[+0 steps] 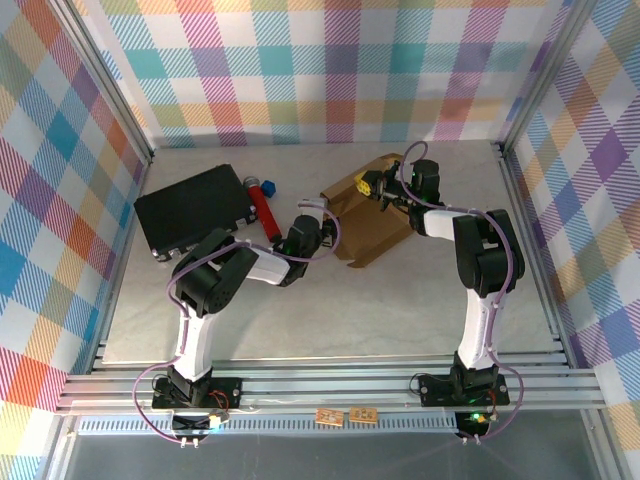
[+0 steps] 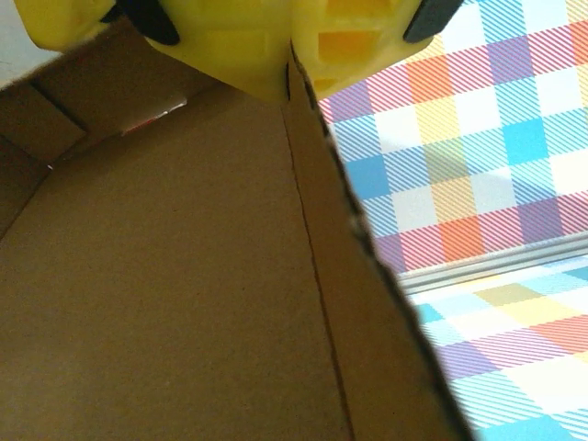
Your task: Fold the paper box
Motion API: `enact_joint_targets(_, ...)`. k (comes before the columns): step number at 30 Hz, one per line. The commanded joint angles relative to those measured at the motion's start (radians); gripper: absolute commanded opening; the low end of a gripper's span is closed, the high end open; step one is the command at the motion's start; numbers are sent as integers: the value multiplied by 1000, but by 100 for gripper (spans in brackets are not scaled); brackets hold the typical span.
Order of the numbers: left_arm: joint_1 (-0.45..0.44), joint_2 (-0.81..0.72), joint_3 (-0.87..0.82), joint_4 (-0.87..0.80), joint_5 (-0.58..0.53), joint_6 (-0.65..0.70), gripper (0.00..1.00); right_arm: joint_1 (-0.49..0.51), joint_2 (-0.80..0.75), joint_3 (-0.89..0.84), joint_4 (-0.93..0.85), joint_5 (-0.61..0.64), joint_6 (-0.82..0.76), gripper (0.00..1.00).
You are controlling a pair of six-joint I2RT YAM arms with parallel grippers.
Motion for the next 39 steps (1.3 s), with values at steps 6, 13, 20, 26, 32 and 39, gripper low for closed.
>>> enact_joint_targets(6,-4,50,70,92,-79,11,32,7,41,44,3,-7,9,0)
enact_joint_targets(13,0,55,86,90,-73,0,34,24,67,92,-26,14,-33,0)
enact_joint_targets(20,26,58,98,83,-64,-47,34,39,102,90,9,40,-88,0)
enact_joint_targets(26,31,77,143,72,-63,-52,32,55,141,75,107,69,-99,0)
enact_joint_targets(32,36,98,177,65,-99,-58,26,61,166,57,165,88,-95,0)
enact_joint_targets(39,38,121,208,62,-116,-60,26,60,193,53,185,88,-87,0)
